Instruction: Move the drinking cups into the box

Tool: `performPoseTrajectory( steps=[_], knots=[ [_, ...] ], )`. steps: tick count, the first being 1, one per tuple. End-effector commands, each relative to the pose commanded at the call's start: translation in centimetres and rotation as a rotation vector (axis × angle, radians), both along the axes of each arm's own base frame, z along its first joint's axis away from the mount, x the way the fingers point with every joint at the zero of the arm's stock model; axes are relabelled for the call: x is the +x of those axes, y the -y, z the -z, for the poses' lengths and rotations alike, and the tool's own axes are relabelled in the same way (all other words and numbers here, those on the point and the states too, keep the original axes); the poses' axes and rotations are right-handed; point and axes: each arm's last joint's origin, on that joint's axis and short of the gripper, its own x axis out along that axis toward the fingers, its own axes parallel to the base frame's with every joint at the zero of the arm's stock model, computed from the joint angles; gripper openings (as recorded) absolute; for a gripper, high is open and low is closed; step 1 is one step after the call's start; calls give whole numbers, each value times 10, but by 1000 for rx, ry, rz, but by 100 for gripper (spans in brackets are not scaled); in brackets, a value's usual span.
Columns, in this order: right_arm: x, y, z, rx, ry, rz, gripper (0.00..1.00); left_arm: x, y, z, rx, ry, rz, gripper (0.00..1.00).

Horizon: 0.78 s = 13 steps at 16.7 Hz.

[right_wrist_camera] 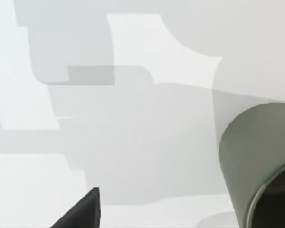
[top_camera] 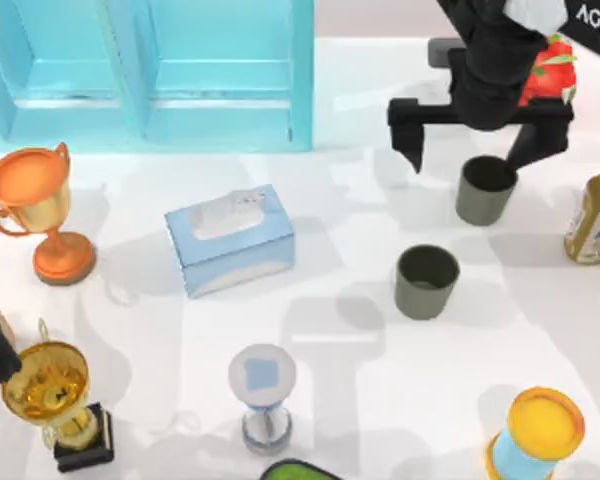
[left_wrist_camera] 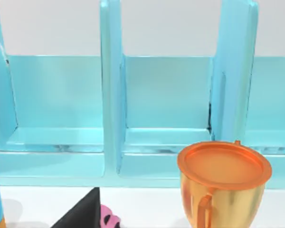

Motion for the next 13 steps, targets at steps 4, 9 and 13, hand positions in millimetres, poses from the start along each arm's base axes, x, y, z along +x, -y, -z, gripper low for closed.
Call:
performPoseTrajectory(
  steps=[4, 9, 13],
  knots=[
    [-1, 1, 29, -3, -8, 0, 100, 0, 0, 0, 0, 0, 0, 100],
    [-1, 1, 29, -3, -8, 0, 85, 0, 0, 0, 0, 0, 0, 100],
    [-1, 1, 29, -3, -8, 0, 55, 0, 0, 0, 0, 0, 0, 100]
  ],
)
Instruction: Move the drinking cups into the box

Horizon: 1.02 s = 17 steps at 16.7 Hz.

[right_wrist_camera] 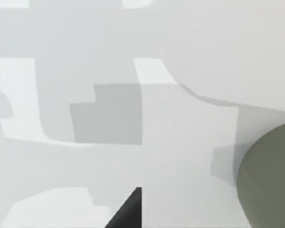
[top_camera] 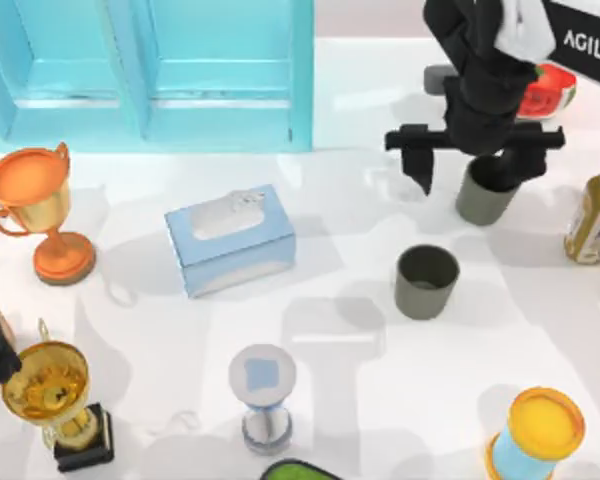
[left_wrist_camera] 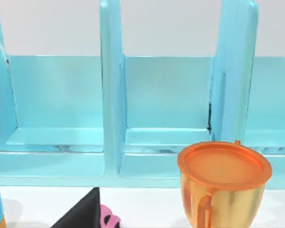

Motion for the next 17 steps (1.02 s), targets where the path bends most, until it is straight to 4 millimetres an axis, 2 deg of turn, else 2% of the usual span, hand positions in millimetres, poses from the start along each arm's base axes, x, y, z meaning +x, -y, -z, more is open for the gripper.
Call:
performPoseTrajectory(
  steps=[7, 17],
  knots=[
    [0, 0, 0, 0, 0, 0, 2, 0, 0, 0, 0, 0, 0, 100],
    [0, 1, -2, 2, 5, 1, 0, 0, 0, 0, 0, 0, 0, 100]
  ],
)
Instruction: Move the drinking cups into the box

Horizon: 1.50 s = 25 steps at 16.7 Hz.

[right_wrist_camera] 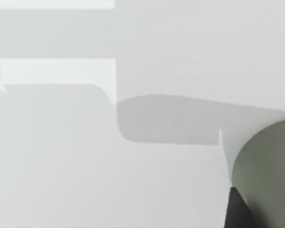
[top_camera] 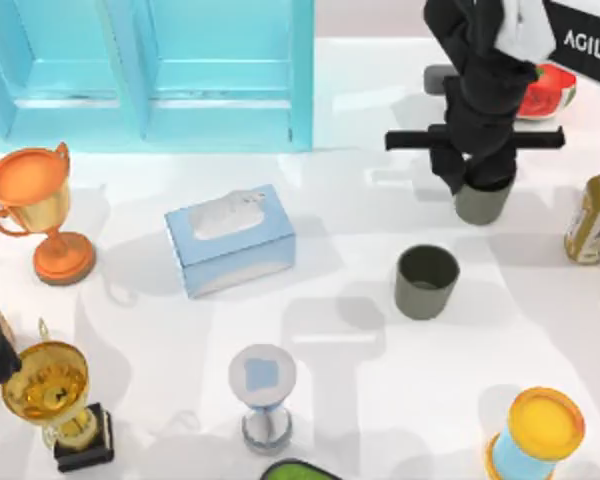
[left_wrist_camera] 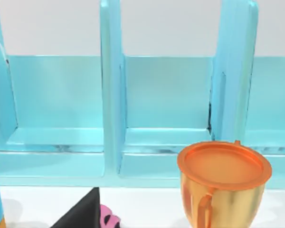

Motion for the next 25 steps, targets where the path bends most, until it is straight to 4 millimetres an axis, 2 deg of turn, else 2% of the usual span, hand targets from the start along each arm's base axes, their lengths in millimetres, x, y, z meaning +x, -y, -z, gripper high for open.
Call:
performPoseTrajectory(
  steps=[2, 5, 9, 13, 17, 19, 20, 22, 23, 25],
  knots=[
    [7, 8, -15, 25, 51, 3, 0, 0, 0, 0, 0, 0, 0, 100],
    [18, 31, -54, 74, 132, -7, 0, 0, 0, 0, 0, 0, 0, 100],
    [10, 70, -87, 53, 79, -13, 0, 0, 0, 0, 0, 0, 0, 100],
    [-1, 97, -99, 2, 1, -2, 0, 0, 0, 0, 0, 0, 0, 100],
    [-1, 97, -97, -2, -6, -4, 0, 0, 0, 0, 0, 0, 0, 100],
    [-1, 102, -105, 3, 26, -6, 0, 0, 0, 0, 0, 0, 0, 100],
    [-1, 112, -116, 7, 69, -7, 0, 0, 0, 0, 0, 0, 0, 100],
    [-8, 145, -146, 4, 169, -9, 0, 0, 0, 0, 0, 0, 0, 100],
    [-18, 167, -163, -7, 217, -10, 0, 0, 0, 0, 0, 0, 0, 100],
    [-48, 211, -196, -48, 293, -12, 0, 0, 0, 0, 0, 0, 0, 100]
  ],
)
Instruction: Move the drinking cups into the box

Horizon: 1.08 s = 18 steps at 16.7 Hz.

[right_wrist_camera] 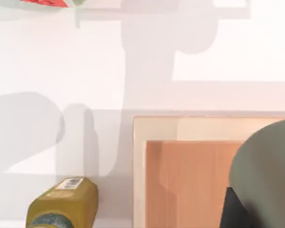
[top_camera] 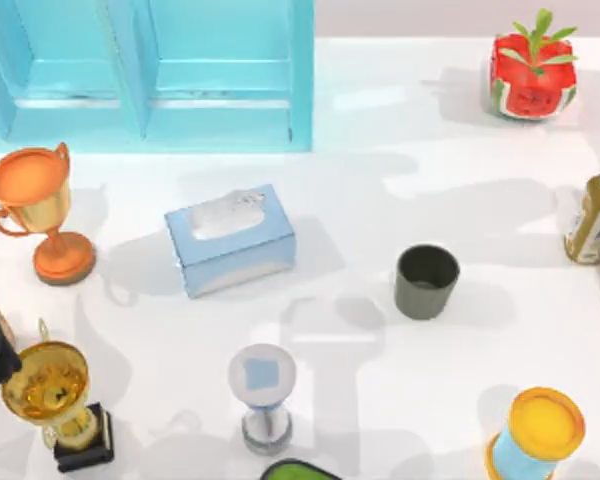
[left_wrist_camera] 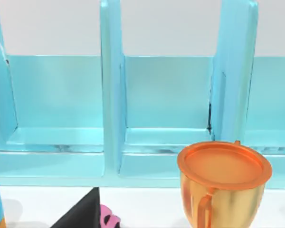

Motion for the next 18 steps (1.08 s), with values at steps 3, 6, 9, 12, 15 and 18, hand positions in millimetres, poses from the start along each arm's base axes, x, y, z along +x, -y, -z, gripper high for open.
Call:
performPoseTrajectory(
  steps=[3, 6, 9, 12, 15, 18],
  knots=[
    [-64, 53, -24, -66, 18, 9, 0, 0, 0, 0, 0, 0, 0, 100],
    [-126, 77, -13, -77, -65, 9, 0, 0, 0, 0, 0, 0, 0, 100],
    [-170, 81, 18, -21, -182, 9, 0, 0, 0, 0, 0, 0, 0, 100],
    [-194, 77, 44, 53, -279, 9, 0, 0, 0, 0, 0, 0, 0, 100],
    [-203, 73, 55, 88, -319, 5, 0, 0, 0, 0, 0, 0, 0, 100],
    [-203, 73, 55, 88, -319, 5, 0, 0, 0, 0, 0, 0, 0, 100]
  ],
)
